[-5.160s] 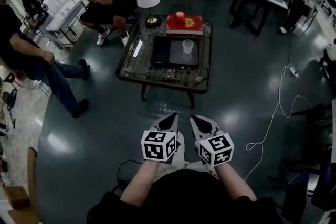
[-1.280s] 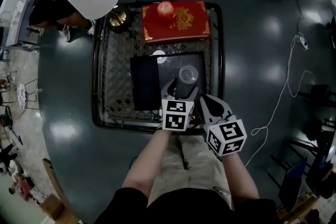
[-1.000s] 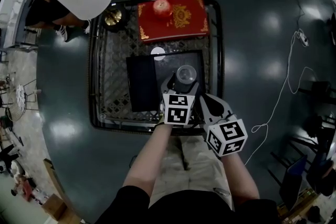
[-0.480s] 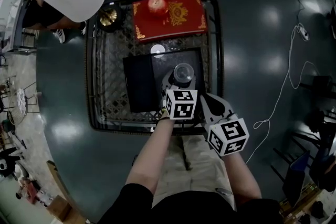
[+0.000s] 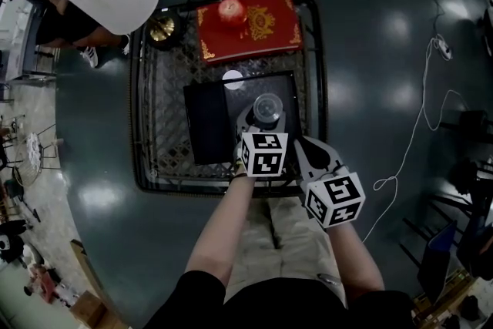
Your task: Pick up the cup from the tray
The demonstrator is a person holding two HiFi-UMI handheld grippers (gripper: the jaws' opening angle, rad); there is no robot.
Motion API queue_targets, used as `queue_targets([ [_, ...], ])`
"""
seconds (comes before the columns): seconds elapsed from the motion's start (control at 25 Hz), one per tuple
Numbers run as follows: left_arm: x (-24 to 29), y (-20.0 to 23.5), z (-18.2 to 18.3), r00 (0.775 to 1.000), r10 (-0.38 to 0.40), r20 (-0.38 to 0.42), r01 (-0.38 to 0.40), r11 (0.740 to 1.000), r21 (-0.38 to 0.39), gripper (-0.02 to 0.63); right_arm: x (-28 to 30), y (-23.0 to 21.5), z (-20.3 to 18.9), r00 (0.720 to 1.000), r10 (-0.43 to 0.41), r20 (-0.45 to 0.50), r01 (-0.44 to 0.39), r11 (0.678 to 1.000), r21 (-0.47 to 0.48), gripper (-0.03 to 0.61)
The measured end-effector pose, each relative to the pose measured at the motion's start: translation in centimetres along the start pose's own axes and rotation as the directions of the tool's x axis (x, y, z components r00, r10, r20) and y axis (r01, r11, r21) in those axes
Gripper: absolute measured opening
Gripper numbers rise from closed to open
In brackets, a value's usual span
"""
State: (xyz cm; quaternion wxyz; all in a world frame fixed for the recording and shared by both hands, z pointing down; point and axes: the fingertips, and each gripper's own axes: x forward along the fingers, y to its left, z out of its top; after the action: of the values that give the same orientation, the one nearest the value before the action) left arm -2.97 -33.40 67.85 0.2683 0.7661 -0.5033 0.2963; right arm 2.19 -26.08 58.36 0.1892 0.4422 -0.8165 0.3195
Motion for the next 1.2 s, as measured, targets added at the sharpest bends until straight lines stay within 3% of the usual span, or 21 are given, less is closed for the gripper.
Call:
queue_targets([
  [0.68, -7.9, -0.4, 2.1, 0.997, -0.004, 0.079, 0.005, 1.0, -0.009, 0.283, -3.3, 2.9, 1.4, 0.998, -0.007, 0.058, 0.01, 0.999, -0.045, 0.011],
  [1.2, -13.9, -1.1, 1.5, 0.994, -0.006, 0.113, 0.009, 1.0, -0.024, 0.282, -5.9, 5.4, 2.2, 0.995, 0.0, 0.098, 0.009, 0.995, -0.097, 0.011],
])
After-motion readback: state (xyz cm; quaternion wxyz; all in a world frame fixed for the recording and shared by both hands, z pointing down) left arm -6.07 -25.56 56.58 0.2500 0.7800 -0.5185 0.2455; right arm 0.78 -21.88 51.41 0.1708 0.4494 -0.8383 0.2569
